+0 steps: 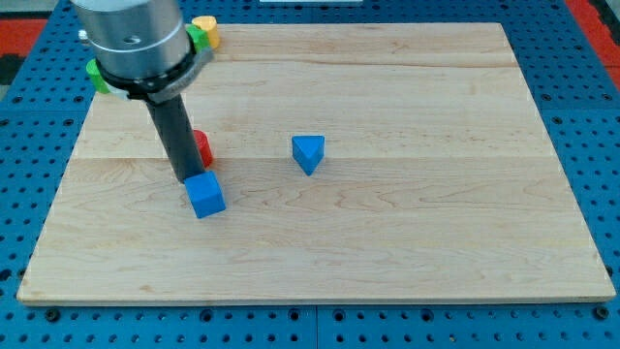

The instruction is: Push the blue cube into the red circle

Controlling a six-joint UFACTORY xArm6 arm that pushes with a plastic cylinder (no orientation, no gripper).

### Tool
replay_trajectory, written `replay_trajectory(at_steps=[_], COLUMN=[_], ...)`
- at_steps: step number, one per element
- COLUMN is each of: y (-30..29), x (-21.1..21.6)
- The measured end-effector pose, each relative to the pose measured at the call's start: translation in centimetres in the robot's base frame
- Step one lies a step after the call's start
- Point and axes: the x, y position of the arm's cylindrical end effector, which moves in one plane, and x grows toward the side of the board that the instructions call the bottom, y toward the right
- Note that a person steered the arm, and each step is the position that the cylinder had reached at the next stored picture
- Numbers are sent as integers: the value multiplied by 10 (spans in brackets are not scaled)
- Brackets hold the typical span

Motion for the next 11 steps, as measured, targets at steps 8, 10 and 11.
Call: replay_trajectory(at_steps=[8,10,11], y=[46,20,4], x=[-11,-11,-11])
